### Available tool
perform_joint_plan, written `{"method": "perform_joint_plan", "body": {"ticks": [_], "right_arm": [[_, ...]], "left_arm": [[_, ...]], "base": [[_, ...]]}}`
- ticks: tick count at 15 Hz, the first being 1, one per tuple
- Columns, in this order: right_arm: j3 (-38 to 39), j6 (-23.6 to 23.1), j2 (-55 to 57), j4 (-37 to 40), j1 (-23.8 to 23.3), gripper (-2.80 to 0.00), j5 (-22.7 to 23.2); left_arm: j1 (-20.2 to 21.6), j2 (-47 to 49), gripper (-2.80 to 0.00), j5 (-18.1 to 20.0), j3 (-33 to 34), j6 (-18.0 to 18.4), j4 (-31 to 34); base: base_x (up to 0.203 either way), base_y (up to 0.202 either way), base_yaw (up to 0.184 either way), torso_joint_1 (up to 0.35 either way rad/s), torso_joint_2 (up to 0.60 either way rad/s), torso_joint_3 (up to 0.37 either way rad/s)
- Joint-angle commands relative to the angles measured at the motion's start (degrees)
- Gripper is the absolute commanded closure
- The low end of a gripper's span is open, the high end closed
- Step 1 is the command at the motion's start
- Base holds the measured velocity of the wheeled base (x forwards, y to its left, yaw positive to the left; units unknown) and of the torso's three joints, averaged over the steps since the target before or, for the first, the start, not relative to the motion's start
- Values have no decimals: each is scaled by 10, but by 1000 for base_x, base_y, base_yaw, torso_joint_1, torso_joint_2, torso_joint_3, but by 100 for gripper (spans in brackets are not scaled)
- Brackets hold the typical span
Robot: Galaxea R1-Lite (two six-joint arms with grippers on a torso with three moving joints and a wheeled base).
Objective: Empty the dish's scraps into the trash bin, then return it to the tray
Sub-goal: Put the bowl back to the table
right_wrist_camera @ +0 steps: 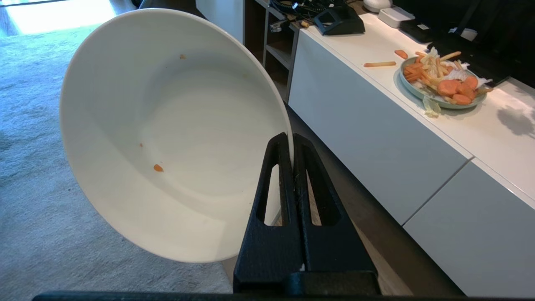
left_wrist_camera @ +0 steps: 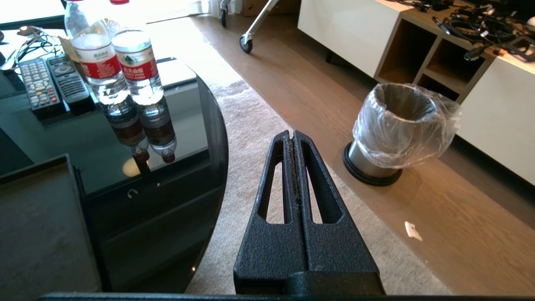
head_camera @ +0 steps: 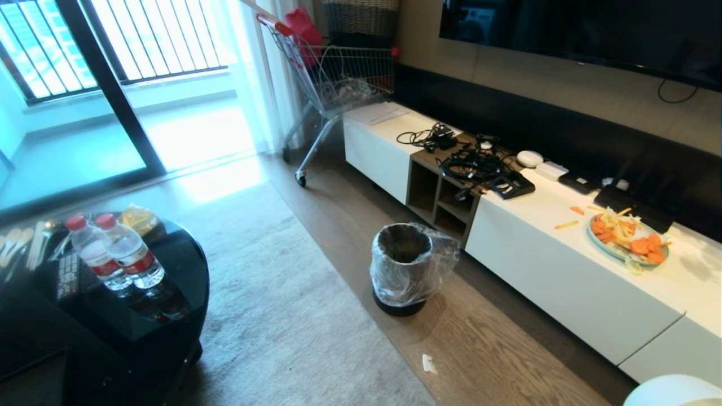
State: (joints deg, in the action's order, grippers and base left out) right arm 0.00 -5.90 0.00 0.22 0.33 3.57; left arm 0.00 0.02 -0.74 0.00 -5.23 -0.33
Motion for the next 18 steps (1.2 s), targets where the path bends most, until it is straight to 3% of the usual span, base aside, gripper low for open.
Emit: {"method": "perform_joint_plan", "body": {"ticks": [1, 6, 18], "right_arm": [[0, -1, 1, 0, 0, 0, 0], [0, -1, 1, 0, 0, 0, 0], [0, 5, 1, 0, 0, 0, 0]], "left_arm": [[0, 0, 0, 0, 0, 0, 0], [0, 0, 0, 0, 0, 0, 0], [0, 0, 0, 0, 0, 0, 0]], "base": [[-183, 0, 0, 2, -7, 7], [-163, 0, -1, 1, 2, 3], [0, 0, 0, 0, 0, 0]]}}
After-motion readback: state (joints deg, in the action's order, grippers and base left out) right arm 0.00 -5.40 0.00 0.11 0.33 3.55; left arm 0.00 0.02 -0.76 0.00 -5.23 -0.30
